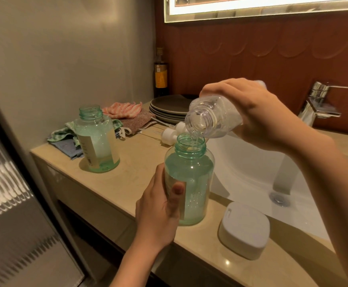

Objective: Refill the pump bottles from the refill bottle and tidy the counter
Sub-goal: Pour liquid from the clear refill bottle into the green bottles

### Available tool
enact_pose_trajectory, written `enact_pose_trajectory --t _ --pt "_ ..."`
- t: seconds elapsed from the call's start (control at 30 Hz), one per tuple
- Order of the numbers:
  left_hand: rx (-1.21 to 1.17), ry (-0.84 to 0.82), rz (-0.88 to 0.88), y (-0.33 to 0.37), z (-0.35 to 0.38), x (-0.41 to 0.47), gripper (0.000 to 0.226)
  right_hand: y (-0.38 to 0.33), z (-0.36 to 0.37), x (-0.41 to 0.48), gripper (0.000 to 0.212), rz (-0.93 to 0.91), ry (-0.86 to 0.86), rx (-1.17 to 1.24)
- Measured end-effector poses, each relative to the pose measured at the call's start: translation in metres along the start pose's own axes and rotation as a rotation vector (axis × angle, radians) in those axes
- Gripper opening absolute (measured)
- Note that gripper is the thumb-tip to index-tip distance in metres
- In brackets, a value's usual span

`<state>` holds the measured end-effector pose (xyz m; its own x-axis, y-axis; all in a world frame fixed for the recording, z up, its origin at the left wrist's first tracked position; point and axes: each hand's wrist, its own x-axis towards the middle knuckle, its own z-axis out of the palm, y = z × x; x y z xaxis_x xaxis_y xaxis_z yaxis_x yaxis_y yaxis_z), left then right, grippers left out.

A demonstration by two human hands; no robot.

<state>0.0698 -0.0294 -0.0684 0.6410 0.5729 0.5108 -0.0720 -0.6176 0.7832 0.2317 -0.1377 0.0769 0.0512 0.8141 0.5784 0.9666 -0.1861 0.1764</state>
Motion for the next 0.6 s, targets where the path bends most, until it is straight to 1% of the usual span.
enact_pose_trajectory --t 0.2,0.4,0.53,0.6 --pt "0.018 0.004 -0.001 0.0003 0.0004 0.0 0.061 0.0001 0.0002 0.0 0.073 -0.006 0.001 0.001" --pt "0.005 0.007 0.005 0.0005 0.0002 0.0001 0.071 -0.0013 0.0001 -0.0004 0.075 0.012 0.007 0.011" --pt "0.005 0.009 0.008 -0.0004 0.0004 -0.0001 0.064 0.0006 0.0007 0.0001 0.075 -0.005 -0.002 -0.005" --pt "0.0 0.016 0.011 -0.0005 0.0004 0.0 0.067 0.0008 0.0008 0.0 0.077 -0.007 -0.003 -0.013"
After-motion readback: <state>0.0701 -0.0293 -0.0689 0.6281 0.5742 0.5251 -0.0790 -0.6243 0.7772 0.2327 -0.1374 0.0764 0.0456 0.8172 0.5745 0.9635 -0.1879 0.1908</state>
